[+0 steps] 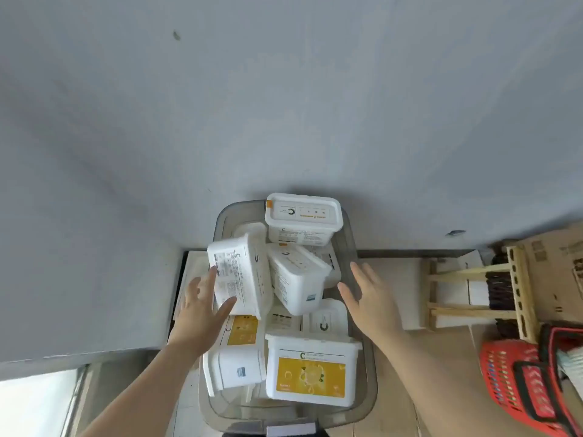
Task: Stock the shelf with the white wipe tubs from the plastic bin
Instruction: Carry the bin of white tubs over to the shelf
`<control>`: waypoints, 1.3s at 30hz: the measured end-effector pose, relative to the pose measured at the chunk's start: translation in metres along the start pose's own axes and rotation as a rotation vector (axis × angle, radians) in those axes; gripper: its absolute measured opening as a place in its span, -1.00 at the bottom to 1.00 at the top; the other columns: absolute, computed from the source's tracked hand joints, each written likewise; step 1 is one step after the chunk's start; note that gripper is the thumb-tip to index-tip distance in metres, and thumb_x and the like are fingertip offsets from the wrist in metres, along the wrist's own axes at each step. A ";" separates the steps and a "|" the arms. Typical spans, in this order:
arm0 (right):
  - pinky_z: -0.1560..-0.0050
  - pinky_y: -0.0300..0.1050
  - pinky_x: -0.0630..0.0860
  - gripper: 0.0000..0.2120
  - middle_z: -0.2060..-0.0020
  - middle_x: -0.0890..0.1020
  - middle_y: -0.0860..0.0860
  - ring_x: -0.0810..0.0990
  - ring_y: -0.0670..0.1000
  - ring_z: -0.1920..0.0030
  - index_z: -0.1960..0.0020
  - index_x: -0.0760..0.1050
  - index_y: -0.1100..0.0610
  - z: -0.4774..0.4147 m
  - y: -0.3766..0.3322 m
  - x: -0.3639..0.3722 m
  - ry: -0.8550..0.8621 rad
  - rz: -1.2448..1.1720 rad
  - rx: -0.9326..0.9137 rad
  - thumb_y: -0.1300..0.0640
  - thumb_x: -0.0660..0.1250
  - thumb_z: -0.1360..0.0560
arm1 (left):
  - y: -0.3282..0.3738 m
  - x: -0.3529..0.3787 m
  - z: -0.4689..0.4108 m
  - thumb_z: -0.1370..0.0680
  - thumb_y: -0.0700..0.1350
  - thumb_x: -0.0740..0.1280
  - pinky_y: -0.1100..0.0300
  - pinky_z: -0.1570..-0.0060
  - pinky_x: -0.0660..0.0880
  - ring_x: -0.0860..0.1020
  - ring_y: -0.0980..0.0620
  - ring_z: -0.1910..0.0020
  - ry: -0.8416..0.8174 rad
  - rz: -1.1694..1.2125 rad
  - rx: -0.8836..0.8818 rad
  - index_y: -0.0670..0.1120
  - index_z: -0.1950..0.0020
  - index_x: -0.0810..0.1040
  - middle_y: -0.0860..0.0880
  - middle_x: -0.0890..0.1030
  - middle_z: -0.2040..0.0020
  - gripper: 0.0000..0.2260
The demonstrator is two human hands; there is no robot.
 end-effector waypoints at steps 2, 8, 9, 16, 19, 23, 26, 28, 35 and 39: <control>-0.28 -0.02 0.39 -0.40 -0.53 0.13 0.04 0.31 0.08 -0.44 -0.53 0.07 -0.08 -0.012 0.010 0.015 -0.031 0.000 0.050 -0.26 0.04 -0.55 | -0.005 0.009 -0.014 -0.56 0.24 0.12 0.00 -0.11 0.43 0.39 -0.14 -0.31 -0.005 0.047 -0.018 0.27 -0.51 -0.22 -0.09 0.16 -0.48 -0.35; -0.01 -0.03 0.50 -0.36 -0.30 0.43 0.15 0.53 0.15 -0.14 -0.55 -0.07 -0.04 -0.032 0.031 0.044 -0.034 -0.014 0.086 -0.21 0.05 -0.57 | -0.019 0.028 -0.037 -0.51 0.31 0.13 -0.01 -0.10 0.42 0.47 -0.20 -0.23 -0.035 0.117 -0.040 0.29 -0.48 -0.34 -0.14 0.17 -0.49 -0.25; 0.11 -0.06 0.51 -0.35 -0.18 0.49 0.15 0.57 0.14 0.00 -0.55 -0.08 -0.04 -0.035 0.033 0.046 -0.019 -0.012 0.083 -0.21 0.05 -0.56 | -0.021 0.027 -0.039 -0.50 0.28 0.18 -0.02 -0.14 0.42 0.46 -0.20 -0.25 -0.010 0.144 -0.046 0.34 -0.44 -0.37 -0.14 0.21 -0.48 -0.23; 0.22 -0.12 0.42 -0.34 0.27 0.43 0.02 0.43 0.01 0.27 -0.53 0.05 -0.02 -0.040 0.044 0.050 0.096 -0.184 0.081 -0.11 0.24 -0.53 | -0.023 0.017 -0.041 -0.45 0.13 0.39 -0.06 -0.17 0.44 0.45 -0.26 -0.22 0.063 0.353 -0.058 0.56 -0.34 -0.17 -0.28 0.39 -0.34 -0.20; 0.27 -0.16 0.39 -0.37 0.39 0.34 -0.06 0.35 -0.05 0.35 -0.51 0.16 0.02 -0.039 0.048 0.046 0.135 -0.284 0.088 0.01 0.33 -0.52 | -0.021 0.012 -0.037 -0.41 0.08 0.46 -0.09 -0.24 0.41 0.42 -0.30 -0.24 0.105 0.403 -0.068 0.56 -0.34 -0.06 -0.31 0.37 -0.34 -0.18; 0.28 -0.22 0.34 -0.39 0.41 0.30 -0.06 0.31 -0.07 0.37 -0.49 0.23 0.02 -0.032 0.053 0.041 0.180 -0.371 0.147 0.07 0.38 -0.50 | -0.015 0.008 -0.037 -0.34 0.06 0.51 0.06 -0.09 0.45 0.46 -0.11 0.10 0.136 0.506 -0.049 0.55 -0.31 0.06 -0.01 0.53 0.05 -0.20; 0.01 -0.15 0.44 -0.39 0.12 0.58 0.11 0.52 0.06 0.08 -0.47 0.27 0.04 -0.018 0.057 0.028 0.204 -0.441 0.191 0.10 0.40 -0.48 | -0.005 0.004 -0.037 -0.31 0.10 0.50 0.14 0.04 0.42 0.36 -0.07 0.19 0.115 0.508 -0.012 0.50 -0.36 0.09 0.01 0.41 0.17 -0.20; -0.06 -0.22 0.36 -0.40 0.06 0.56 0.01 0.47 -0.02 0.00 -0.46 0.29 0.04 -0.003 0.061 0.017 0.240 -0.448 0.212 0.11 0.42 -0.47 | 0.006 0.000 -0.034 -0.30 0.09 0.51 0.05 -0.01 0.45 0.38 -0.11 0.18 0.097 0.503 0.015 0.50 -0.36 0.10 -0.04 0.44 0.14 -0.19; -0.09 -0.22 0.34 -0.36 0.01 0.49 -0.20 0.41 -0.09 -0.06 -0.49 0.23 -0.07 0.074 0.080 -0.035 0.329 -0.501 0.340 0.04 0.40 -0.48 | 0.065 -0.016 -0.008 -0.29 0.13 0.49 0.16 0.09 0.41 0.36 0.03 0.19 -0.015 0.460 0.189 0.48 -0.39 0.10 -0.01 0.38 0.17 -0.18; -0.23 -0.22 0.38 -0.36 -0.35 0.46 -0.02 0.41 -0.08 -0.31 -0.48 0.24 -0.08 0.136 0.093 -0.069 0.453 -0.539 0.400 0.08 0.41 -0.47 | 0.124 -0.021 0.019 -0.41 -0.13 0.50 0.16 -0.09 0.46 0.46 -0.25 -0.21 -0.116 0.479 0.321 0.26 -0.50 0.14 -0.27 0.43 -0.33 -0.19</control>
Point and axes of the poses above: each hand's wrist, its own z-axis away from the middle knuckle, its own x-axis out of the palm, y = z × x, the point moved 8 cm from there along -z, towards the middle knuckle
